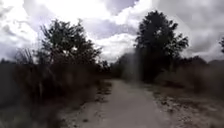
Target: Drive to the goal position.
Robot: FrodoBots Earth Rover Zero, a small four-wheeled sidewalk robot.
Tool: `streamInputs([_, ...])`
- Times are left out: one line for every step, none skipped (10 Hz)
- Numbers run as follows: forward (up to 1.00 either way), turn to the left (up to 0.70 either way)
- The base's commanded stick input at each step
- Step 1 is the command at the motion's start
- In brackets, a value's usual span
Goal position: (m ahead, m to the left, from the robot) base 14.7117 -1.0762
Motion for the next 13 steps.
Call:
streamInputs([0.59,0.01])
streamInputs([0.59,0.01])
streamInputs([0.59,0.01])
streamInputs([0.59,0.01])
streamInputs([0.59,0.01])
streamInputs([0.59,0.01])
streamInputs([0.59,0.01])
streamInputs([0.59,0.01])
streamInputs([0.59,0.01])
streamInputs([0.59,0.01])
streamInputs([0.59,0.01])
streamInputs([0.59,0.01])
streamInputs([0.59,0.01])
